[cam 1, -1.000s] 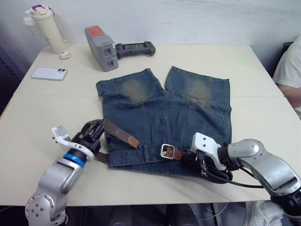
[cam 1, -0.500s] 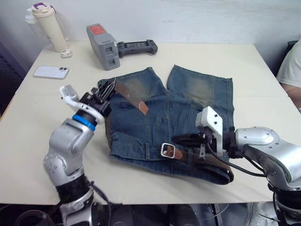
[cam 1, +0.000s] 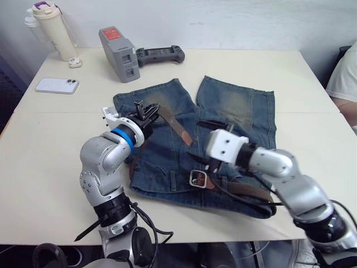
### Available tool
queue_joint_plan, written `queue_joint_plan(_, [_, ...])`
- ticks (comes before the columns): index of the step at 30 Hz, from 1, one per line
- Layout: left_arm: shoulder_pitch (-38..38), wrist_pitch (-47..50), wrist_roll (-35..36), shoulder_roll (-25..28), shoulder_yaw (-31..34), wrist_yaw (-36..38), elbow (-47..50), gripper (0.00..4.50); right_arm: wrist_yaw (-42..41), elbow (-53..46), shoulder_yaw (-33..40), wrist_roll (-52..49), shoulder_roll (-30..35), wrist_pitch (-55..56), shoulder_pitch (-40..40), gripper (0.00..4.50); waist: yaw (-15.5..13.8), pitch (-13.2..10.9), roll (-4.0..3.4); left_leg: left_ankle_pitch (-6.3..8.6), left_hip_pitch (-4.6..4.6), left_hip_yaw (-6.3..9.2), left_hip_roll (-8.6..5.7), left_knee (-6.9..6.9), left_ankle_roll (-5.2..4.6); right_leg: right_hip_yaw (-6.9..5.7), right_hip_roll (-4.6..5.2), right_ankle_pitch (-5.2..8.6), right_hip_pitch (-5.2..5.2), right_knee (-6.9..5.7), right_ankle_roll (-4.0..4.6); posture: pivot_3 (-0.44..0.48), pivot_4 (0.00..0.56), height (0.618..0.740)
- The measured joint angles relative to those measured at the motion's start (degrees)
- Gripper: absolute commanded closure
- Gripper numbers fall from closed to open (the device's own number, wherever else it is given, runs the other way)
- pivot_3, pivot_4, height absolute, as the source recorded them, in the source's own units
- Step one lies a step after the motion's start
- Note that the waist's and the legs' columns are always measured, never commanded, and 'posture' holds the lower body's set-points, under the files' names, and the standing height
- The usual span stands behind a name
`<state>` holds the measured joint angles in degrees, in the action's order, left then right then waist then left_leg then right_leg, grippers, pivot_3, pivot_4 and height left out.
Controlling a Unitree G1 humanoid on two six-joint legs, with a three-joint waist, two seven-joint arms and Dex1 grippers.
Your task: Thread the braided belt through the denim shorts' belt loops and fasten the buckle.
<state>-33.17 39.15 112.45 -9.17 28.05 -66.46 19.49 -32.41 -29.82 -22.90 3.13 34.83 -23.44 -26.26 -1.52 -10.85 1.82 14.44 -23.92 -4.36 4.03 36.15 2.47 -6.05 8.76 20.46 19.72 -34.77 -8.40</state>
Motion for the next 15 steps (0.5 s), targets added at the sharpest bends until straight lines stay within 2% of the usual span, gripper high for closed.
queue_joint_plan(9, [0.02, -2.79, -0.01, -0.03, -1.37, -1.42, 0.92, 4.5, 3.15, 5.25, -0.53, 8.19, -3.81, 3.73, 0.59, 0.03, -0.27, 0.0, 0.0, 0.0, -0.16, 0.13, -0.01, 0.02, -0.01, -0.16, -0.01, -0.02, 0.02, -0.02, 0.01, 0.0, 0.15, 0.74])
queue_joint_plan(12, [0.06, -3.51, -0.01, -0.06, -1.78, -1.62, 1.79, 4.5, 3.26, 5.66, -0.43, 9.25, -4.25, 4.48, 0.81, 0.79, -0.16, 0.0, 0.0, -0.01, -0.16, 0.14, -0.01, 0.03, -0.01, -0.16, -0.01, -0.02, 0.02, -0.03, 0.01, 0.0, 0.15, 0.74])
queue_joint_plan(15, [0.12, -4.35, 0.0, -0.1, -2.46, -2.0, 2.87, 4.5, 3.33, 5.98, 0.14, 9.77, -4.98, 4.9, 0.83, 2.34, -0.07, 0.0, 0.0, -0.02, -0.15, 0.15, -0.01, 0.04, -0.02, -0.16, -0.02, -0.02, 0.02, -0.04, 0.01, 0.0, 0.15, 0.74])
